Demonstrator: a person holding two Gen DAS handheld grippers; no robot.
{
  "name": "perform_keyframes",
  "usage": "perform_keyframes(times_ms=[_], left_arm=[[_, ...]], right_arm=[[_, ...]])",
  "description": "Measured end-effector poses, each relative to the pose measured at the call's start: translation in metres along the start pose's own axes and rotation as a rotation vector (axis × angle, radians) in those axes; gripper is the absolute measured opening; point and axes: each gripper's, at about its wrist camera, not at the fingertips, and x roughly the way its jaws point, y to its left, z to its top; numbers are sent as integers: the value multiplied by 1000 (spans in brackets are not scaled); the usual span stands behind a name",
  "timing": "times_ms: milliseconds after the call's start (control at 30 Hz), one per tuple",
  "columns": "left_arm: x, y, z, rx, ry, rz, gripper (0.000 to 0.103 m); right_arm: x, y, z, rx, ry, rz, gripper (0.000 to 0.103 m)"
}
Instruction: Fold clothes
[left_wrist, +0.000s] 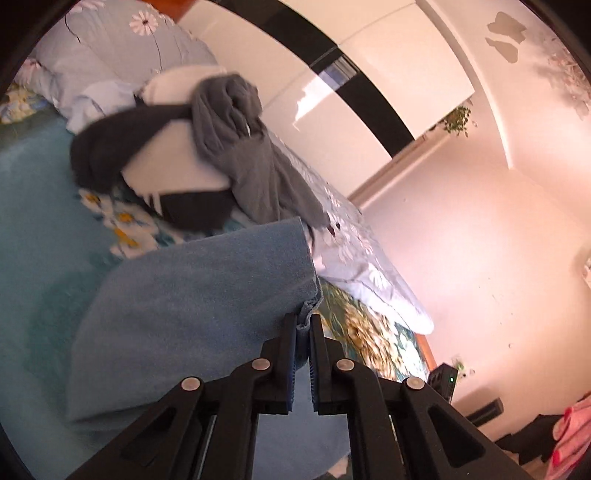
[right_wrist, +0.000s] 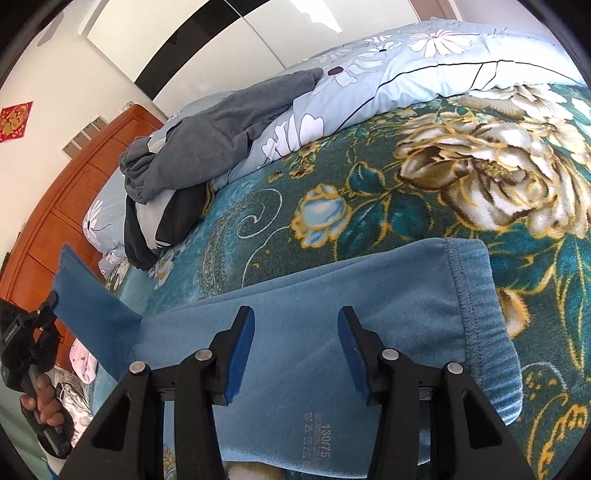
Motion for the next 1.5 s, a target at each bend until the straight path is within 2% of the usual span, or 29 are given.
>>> perform_keyframes(times_ms=[100, 233, 333, 433, 533, 600, 667, 733, 800, 867, 967, 1133, 1233, 1333, 1500], left_arm=[[43, -2, -33, -11, 133, -2, 6], [72, -1, -71, -15, 242, 13, 6], [83, 1, -86, -26, 302, 32, 6], [84, 0, -94, -28, 341, 36, 8], [65, -4, -87, 0, 312, 37, 8], [40, -2, -76, 24, 241, 65, 15], [16, 8, -63, 24, 162, 155, 33], [-7, 24, -53, 19, 81, 264, 38], [-25, 47, -45, -16, 42, 367, 39], [-33, 72, -43, -76, 37, 402, 39], [-41, 98, -49, -154, 48, 386, 39], [-46, 94, -58, -119, 50, 381, 39], [-53, 95, -59, -132, 49, 362, 39], [-54, 95, -58, -149, 48, 350, 39], [-56, 85, -55, -136, 50, 340, 41]], right_arm=[[-1, 0, -5, 4, 4, 8, 48], [1, 1, -11, 16, 12, 30, 48], [7, 5, -15, 39, 23, 68, 48], [15, 13, -19, 65, 50, 148, 48], [24, 24, -24, 78, 83, 217, 48], [31, 36, -28, 66, 110, 246, 48], [41, 48, -31, 50, 144, 269, 48], [51, 59, -35, 35, 179, 278, 48], [60, 68, -39, 20, 203, 270, 48], [66, 74, -40, 19, 214, 266, 49], [75, 83, -40, 31, 225, 282, 49], [89, 90, -36, 63, 219, 275, 48], [94, 91, -33, 86, 210, 289, 47], [97, 93, -34, 101, 218, 315, 13], [84, 98, -31, 71, 177, 321, 7]])
